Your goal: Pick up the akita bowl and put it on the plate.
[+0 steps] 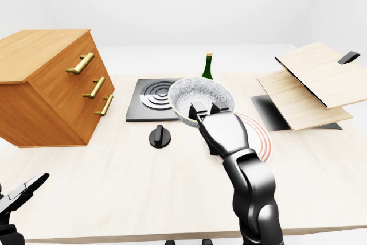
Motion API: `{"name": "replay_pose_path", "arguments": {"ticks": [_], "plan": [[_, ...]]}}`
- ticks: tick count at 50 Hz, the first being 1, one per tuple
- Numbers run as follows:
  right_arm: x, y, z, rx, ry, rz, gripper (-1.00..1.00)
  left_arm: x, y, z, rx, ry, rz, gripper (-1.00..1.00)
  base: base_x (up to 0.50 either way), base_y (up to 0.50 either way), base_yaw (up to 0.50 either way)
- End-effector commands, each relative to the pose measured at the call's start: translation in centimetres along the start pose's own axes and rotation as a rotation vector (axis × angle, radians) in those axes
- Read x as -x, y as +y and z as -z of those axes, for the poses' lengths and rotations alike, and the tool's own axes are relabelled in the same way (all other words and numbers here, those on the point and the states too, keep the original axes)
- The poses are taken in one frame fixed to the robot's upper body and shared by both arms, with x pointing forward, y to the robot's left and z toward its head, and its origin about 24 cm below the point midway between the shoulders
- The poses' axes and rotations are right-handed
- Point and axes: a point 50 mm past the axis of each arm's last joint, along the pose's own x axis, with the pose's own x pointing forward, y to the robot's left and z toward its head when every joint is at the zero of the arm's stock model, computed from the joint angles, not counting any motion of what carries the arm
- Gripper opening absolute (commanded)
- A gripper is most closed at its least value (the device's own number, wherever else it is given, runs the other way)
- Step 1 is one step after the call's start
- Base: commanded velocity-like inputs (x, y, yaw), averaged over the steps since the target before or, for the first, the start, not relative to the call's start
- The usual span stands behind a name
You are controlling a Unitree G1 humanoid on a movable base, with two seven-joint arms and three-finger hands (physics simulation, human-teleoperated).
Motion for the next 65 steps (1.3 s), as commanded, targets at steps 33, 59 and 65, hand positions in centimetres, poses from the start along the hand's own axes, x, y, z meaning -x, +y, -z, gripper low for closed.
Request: {"name": "replay_pose_path", "arguments": {"ticks": [33,59,65], "plan": [[1.4,-0.8,4.9,0.063,0.177,0.037,-1.0,0.0,0.0,-0.2,0.0,-0.005,-0.001,1.0,0.0,0.0,0.0],[2.3,-0.2,6.9,0.061,0.235,0.002,-1.0,-0.1,0.0,0.0,0.001,-0.003,-0.002,1.0,0.0,0.0,0.0],[2.4,-0.1,7.3,0.06,0.247,-0.007,-1.0,0.0,0.0,-0.1,0.0,-0.004,-0.003,1.0,0.0,0.0,0.0]]}}
